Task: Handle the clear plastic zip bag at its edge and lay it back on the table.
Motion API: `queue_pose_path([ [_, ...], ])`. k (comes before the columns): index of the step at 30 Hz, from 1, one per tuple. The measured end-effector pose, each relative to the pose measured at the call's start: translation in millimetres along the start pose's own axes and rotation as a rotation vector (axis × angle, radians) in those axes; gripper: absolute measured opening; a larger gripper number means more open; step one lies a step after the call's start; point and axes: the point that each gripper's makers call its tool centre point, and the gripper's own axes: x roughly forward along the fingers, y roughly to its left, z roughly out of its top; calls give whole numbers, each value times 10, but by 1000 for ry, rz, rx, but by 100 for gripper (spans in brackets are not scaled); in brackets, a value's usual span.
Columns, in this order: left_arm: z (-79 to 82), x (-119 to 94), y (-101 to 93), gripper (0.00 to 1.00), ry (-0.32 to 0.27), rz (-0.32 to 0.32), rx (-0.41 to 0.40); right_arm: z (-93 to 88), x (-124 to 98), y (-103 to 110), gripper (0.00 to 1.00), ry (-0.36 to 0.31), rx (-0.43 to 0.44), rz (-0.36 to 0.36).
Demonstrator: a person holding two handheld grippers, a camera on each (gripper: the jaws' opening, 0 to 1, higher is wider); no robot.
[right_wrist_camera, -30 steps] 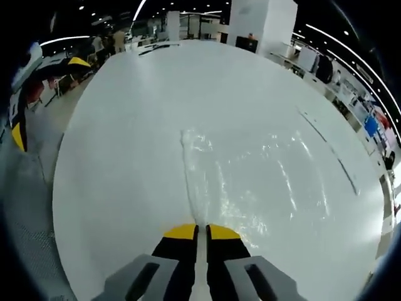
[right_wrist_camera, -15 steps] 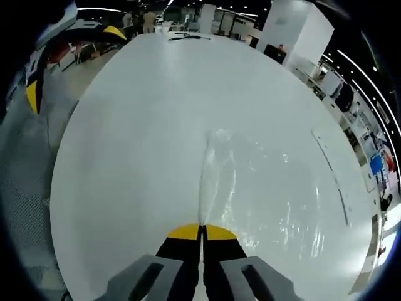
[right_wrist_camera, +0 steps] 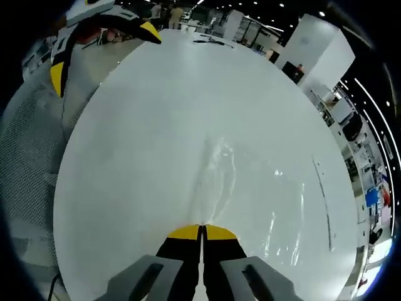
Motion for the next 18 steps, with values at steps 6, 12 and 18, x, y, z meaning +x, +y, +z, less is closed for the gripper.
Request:
queue_pose_path([
  [6, 37, 12, -42, 95, -4, -10, 16, 25, -46, -38, 0, -1, -41, -7],
  [12, 78, -6, -56, 95, -8, -10, 27, 75, -104, -30, 0, -17, -70, 0],
  [18, 109, -8, -65, 95, -10, -11, 37, 102, -137, -20, 0, -23, -99, 4],
])
